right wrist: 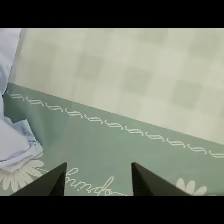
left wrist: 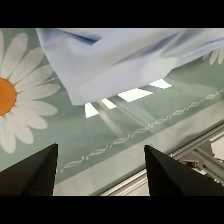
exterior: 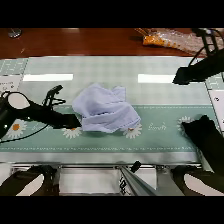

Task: Fold the shirts.

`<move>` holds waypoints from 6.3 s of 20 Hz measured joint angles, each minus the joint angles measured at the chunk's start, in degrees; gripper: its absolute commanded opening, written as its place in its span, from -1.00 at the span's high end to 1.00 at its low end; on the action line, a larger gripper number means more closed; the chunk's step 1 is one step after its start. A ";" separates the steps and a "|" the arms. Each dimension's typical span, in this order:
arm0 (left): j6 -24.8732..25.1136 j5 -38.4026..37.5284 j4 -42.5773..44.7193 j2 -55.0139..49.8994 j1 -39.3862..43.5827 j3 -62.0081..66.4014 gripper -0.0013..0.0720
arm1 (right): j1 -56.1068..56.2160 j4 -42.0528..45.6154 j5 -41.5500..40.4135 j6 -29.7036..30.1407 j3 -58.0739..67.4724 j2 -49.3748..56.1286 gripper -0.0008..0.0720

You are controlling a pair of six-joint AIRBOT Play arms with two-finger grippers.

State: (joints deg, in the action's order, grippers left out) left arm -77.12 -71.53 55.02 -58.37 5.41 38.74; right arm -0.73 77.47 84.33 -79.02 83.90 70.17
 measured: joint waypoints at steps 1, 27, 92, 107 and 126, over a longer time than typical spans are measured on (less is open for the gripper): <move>0.37 1.55 -1.03 -0.70 -0.24 -1.55 -0.80 | -2.03 -1.42 0.02 0.46 -0.09 -0.11 -0.38; 18.25 12.26 -21.18 -17.29 2.32 -6.45 0.92 | -5.66 -26.05 -12.07 7.72 -37.11 0.48 -0.64; -1.25 3.85 -5.57 -7.78 -2.10 28.61 0.92 | 10.47 -4.68 -6.34 2.64 27.91 23.02 0.93; 1.44 -3.74 -5.16 -24.94 -14.12 40.89 -0.57 | 7.08 1.79 0.11 -0.04 27.89 26.10 -0.02; 4.79 -1.18 -6.51 -32.65 -15.17 19.78 0.21 | -4.55 -0.50 8.39 -3.06 18.45 19.65 -0.16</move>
State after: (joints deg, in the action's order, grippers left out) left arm -72.34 -72.71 48.51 -91.02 -9.76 58.52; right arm -5.28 76.97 92.73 -82.08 102.35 89.82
